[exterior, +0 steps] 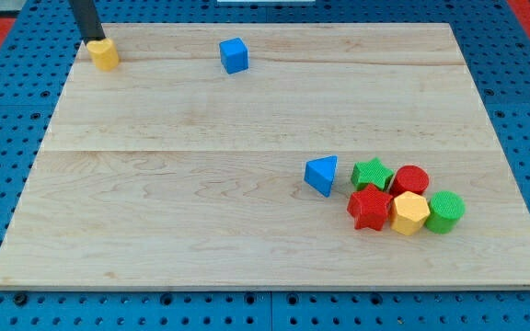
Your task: Move the yellow heart to the center left side of the board
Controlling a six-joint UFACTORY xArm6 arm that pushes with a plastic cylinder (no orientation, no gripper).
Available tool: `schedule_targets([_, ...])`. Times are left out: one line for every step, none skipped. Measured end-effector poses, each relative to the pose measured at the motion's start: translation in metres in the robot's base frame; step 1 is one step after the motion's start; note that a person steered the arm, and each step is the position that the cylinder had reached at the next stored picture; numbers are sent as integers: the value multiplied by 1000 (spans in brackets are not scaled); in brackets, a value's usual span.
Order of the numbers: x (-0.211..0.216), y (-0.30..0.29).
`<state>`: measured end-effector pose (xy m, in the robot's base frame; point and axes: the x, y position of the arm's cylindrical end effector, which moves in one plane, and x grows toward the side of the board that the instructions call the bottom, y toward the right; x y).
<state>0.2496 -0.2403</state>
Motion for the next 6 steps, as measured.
schedule_targets([28, 66])
schedule_targets([41, 27])
schedule_targets([-3, 27])
schedule_targets([-20, -11])
schedule_targets([31, 2])
schedule_targets([61, 8])
